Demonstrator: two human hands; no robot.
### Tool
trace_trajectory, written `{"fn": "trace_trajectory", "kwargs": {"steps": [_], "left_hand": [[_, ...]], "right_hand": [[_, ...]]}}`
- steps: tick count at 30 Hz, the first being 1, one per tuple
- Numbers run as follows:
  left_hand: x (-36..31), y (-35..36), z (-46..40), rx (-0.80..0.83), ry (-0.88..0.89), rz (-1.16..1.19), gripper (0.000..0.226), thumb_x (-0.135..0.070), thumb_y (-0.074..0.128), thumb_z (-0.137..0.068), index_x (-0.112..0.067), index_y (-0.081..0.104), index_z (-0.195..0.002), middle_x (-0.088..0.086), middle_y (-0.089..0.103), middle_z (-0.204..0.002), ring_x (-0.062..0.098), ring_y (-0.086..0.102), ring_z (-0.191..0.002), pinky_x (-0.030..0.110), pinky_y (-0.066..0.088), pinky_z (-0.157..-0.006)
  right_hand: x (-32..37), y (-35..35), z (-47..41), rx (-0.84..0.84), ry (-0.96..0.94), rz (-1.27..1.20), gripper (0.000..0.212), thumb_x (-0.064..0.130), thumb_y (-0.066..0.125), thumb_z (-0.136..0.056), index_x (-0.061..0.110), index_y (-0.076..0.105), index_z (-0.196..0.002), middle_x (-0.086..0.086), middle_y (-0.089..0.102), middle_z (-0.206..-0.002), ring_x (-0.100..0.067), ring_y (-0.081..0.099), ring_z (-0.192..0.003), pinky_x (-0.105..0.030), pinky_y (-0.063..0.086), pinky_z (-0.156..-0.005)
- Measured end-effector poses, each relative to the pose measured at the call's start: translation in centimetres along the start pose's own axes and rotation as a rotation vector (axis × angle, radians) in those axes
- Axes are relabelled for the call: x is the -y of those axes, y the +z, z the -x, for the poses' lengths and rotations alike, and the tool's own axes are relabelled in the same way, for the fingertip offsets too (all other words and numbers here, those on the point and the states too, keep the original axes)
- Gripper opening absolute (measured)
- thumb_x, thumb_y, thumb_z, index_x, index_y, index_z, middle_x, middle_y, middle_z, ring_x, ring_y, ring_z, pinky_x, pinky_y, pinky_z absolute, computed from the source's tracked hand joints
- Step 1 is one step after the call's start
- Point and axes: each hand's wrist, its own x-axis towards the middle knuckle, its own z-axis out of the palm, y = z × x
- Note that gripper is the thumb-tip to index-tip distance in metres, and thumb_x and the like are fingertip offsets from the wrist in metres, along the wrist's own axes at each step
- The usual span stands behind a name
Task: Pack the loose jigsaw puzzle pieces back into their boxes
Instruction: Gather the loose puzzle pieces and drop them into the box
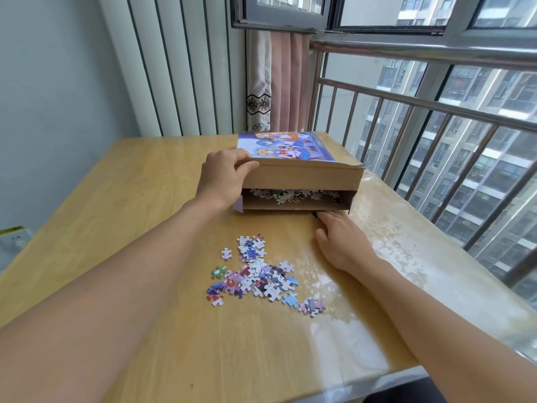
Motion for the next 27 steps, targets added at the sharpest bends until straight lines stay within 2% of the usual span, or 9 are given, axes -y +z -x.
{"fn": "trace_trajectory", "kwargs": {"steps": [4, 7, 9, 12, 15, 18, 22, 24, 27], "left_hand": [[0.3, 0.0, 0.3, -0.012, -0.021, -0.013, 0.018, -0.029, 0.068, -0.093, -0.013, 0.076, -0.097, 0.001, 0.074, -0.090, 0.022, 0.064, -0.084, 0.043, 0.054, -0.078], [0.9, 0.1, 1.0, -0.002, -0.051, -0.017, 0.017, -0.030, 0.068, -0.092, -0.014, 0.076, -0.094, 0.001, 0.074, -0.086, 0.023, 0.064, -0.083, 0.040, 0.053, -0.076], [1.2, 0.1, 1.8, 0.004, -0.067, -0.005, 0.015, -0.030, 0.068, -0.092, -0.016, 0.075, -0.092, -0.002, 0.073, -0.085, 0.021, 0.063, -0.082, 0.036, 0.052, -0.074], [1.4, -0.3, 3.1, 0.039, -0.053, 0.045, 0.011, -0.027, 0.068, -0.093, -0.020, 0.074, -0.099, -0.007, 0.071, -0.092, 0.016, 0.065, -0.086, 0.031, 0.051, -0.075], [2.1, -1.1, 5.0, 0.124, -0.096, 0.026, 0.037, -0.027, 0.070, -0.091, -0.024, 0.062, -0.127, -0.004, 0.065, -0.119, 0.017, 0.064, -0.101, 0.032, 0.053, -0.085], [3.0, -2.7, 8.5, 0.264, -0.203, -0.024, 0.074, -0.044, 0.075, -0.083, -0.022, 0.042, -0.146, -0.003, 0.049, -0.144, 0.015, 0.049, -0.128, 0.036, 0.044, -0.105], [3.1, -6.3, 13.1, 0.789, -0.146, -0.238, 0.129, -0.084, 0.071, -0.047, -0.030, 0.024, -0.154, -0.018, 0.026, -0.151, 0.005, 0.015, -0.144, 0.028, 0.022, -0.119], [2.9, -7.3, 13.5, 0.869, -0.045, -0.266, 0.130, -0.082, 0.075, -0.045, -0.034, 0.023, -0.154, -0.023, 0.025, -0.152, 0.001, 0.013, -0.141, 0.022, 0.019, -0.118], [2.5, -7.0, 13.3, 0.804, -0.019, -0.219, 0.109, -0.067, 0.082, -0.057, -0.032, 0.037, -0.149, -0.023, 0.039, -0.145, -0.007, 0.037, -0.122, 0.009, 0.028, -0.103]], "right_hand": [[1.9, -0.6, 0.8, 0.146, -0.197, -0.081, 0.051, 0.024, 0.044, -0.102, 0.016, 0.042, -0.152, 0.002, 0.040, -0.158, -0.016, 0.032, -0.146, -0.028, 0.025, -0.116], [4.1, -0.6, 2.3, 0.276, -0.314, -0.226, 0.044, 0.021, 0.049, -0.101, 0.021, 0.052, -0.145, 0.007, 0.054, -0.144, -0.012, 0.046, -0.132, -0.020, 0.032, -0.102], [5.6, -0.8, 2.8, 0.351, -0.284, -0.358, 0.043, 0.026, 0.052, -0.100, 0.029, 0.053, -0.142, 0.011, 0.063, -0.119, -0.011, 0.057, -0.109, -0.027, 0.042, -0.091], [7.4, -1.3, 2.4, 0.437, -0.208, -0.412, 0.058, 0.033, 0.054, -0.099, 0.028, 0.036, -0.154, 0.006, 0.052, -0.144, -0.014, 0.048, -0.130, -0.029, 0.038, -0.106], [9.1, -1.2, 1.9, 0.514, -0.266, -0.299, 0.076, 0.043, 0.059, -0.097, 0.022, 0.021, -0.160, 0.004, 0.026, -0.164, -0.013, 0.026, -0.148, -0.023, 0.022, -0.114], [10.1, -1.2, 2.2, 0.574, -0.354, -0.325, 0.080, 0.054, 0.068, -0.089, 0.027, 0.033, -0.155, 0.010, 0.037, -0.158, -0.008, 0.034, -0.143, -0.022, 0.026, -0.116], [9.2, -2.3, 3.2, 0.574, -0.404, -0.306, 0.083, 0.047, 0.081, -0.080, 0.032, 0.041, -0.150, 0.017, 0.050, -0.146, -0.002, 0.048, -0.131, -0.027, 0.039, -0.112], [8.5, -3.9, 3.7, 0.561, -0.366, -0.311, 0.088, 0.045, 0.084, -0.076, 0.033, 0.040, -0.151, 0.019, 0.049, -0.146, 0.000, 0.050, -0.125, -0.024, 0.043, -0.107], [7.3, -6.4, 4.8, 0.544, -0.240, -0.010, 0.100, 0.062, 0.084, -0.066, 0.030, 0.040, -0.150, 0.010, 0.049, -0.136, -0.009, 0.052, -0.111, -0.029, 0.048, -0.096]]}}
